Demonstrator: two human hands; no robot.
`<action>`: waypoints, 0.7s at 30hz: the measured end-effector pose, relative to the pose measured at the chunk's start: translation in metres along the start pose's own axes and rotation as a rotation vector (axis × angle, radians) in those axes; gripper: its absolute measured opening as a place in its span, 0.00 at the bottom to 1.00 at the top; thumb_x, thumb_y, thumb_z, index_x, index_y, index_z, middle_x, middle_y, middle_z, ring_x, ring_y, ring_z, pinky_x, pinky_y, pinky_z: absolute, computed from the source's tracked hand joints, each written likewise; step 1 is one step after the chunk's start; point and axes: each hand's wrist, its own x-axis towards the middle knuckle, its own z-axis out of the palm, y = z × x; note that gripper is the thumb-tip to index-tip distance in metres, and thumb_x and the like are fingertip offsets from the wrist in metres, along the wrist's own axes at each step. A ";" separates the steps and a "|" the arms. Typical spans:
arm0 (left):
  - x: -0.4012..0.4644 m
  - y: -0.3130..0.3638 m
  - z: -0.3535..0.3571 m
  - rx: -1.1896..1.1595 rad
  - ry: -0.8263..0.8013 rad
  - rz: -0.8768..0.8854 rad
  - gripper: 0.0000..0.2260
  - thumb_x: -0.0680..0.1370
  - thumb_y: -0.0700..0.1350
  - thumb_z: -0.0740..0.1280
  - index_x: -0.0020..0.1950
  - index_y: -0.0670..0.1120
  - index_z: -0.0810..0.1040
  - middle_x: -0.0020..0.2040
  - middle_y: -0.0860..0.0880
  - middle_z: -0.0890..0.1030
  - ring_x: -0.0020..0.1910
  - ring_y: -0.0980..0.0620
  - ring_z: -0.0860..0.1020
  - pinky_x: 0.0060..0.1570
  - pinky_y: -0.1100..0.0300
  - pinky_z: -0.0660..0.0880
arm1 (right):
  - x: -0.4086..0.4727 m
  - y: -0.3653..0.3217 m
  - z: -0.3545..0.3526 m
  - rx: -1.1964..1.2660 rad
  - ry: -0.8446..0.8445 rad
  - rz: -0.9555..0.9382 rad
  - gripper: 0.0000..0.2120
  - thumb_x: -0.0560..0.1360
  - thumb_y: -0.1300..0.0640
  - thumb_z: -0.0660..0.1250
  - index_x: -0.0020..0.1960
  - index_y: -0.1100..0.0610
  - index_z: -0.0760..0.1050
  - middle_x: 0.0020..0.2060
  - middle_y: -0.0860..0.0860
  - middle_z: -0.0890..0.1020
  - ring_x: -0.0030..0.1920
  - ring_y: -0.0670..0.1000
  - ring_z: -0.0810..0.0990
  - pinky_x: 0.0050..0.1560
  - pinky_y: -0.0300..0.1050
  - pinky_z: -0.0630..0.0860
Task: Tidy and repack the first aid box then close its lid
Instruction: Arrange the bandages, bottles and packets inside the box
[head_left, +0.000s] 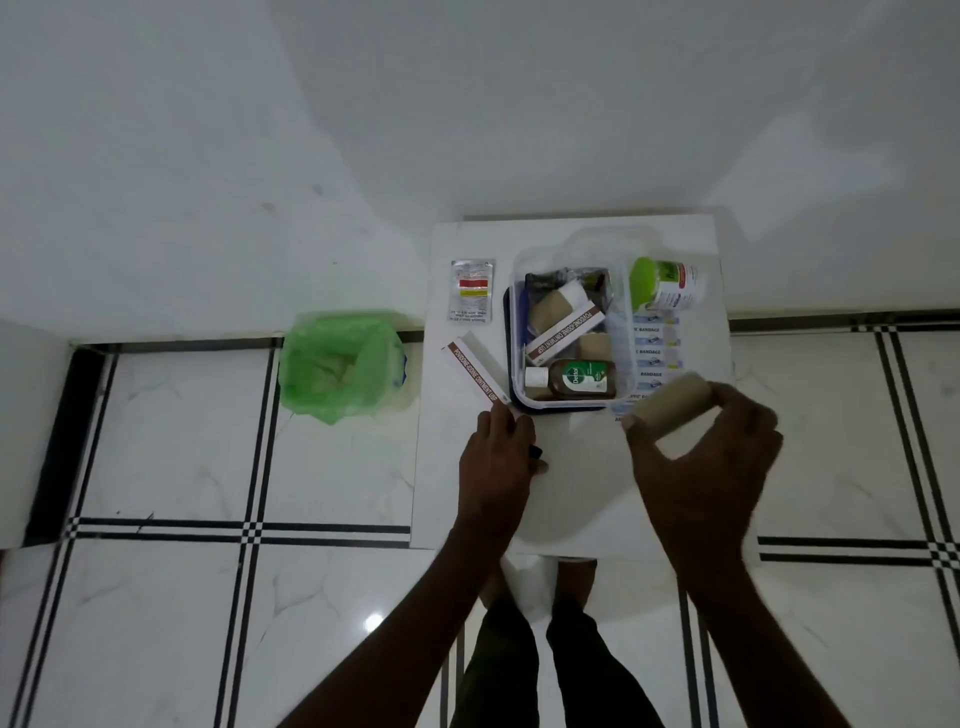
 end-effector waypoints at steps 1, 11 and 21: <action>-0.001 0.000 -0.003 -0.011 0.014 -0.006 0.16 0.67 0.47 0.78 0.47 0.44 0.77 0.49 0.44 0.79 0.46 0.46 0.76 0.35 0.58 0.74 | 0.004 -0.009 -0.005 0.022 0.029 -0.031 0.37 0.65 0.45 0.78 0.65 0.64 0.69 0.59 0.62 0.74 0.58 0.59 0.73 0.54 0.48 0.73; 0.000 -0.014 -0.077 -0.307 0.287 -0.257 0.12 0.72 0.52 0.74 0.40 0.50 0.71 0.36 0.53 0.76 0.36 0.53 0.75 0.34 0.57 0.70 | 0.050 -0.085 0.066 -0.455 -0.107 -0.188 0.36 0.64 0.32 0.68 0.58 0.59 0.73 0.51 0.61 0.78 0.54 0.61 0.74 0.55 0.55 0.68; 0.069 -0.009 -0.132 -0.513 0.410 -0.128 0.06 0.71 0.44 0.74 0.47 0.48 0.83 0.39 0.53 0.84 0.37 0.56 0.81 0.41 0.54 0.79 | 0.055 -0.069 0.075 -0.538 -0.185 -0.292 0.26 0.71 0.41 0.65 0.55 0.62 0.76 0.51 0.60 0.76 0.54 0.61 0.71 0.53 0.54 0.67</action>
